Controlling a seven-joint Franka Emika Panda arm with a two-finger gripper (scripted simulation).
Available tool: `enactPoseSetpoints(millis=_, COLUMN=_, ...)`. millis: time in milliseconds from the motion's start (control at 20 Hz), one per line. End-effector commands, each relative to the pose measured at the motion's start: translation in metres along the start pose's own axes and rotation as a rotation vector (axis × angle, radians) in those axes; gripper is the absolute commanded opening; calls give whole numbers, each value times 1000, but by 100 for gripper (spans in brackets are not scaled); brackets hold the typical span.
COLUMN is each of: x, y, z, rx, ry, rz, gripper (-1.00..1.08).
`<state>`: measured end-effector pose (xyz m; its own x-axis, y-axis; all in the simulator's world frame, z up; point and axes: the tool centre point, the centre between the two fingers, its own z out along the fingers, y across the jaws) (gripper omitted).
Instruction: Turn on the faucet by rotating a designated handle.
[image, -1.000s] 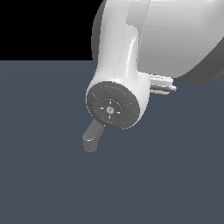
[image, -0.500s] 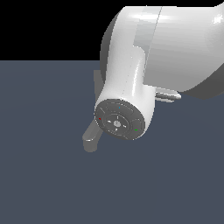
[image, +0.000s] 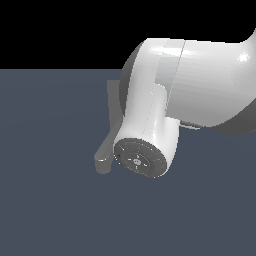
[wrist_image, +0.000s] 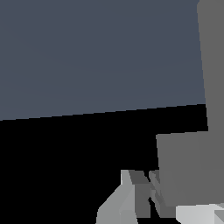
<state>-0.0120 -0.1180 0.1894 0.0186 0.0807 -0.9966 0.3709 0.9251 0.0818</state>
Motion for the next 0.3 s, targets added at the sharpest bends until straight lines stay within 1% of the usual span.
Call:
enactPoseSetpoints(millis=0, x=10, y=24, z=0, rx=-170, ry=-2, rz=-59, gripper=-100)
enactPoseSetpoints(millis=250, x=22, y=19, z=1, rx=-170, ry=-3, rz=-59, gripper=-100)
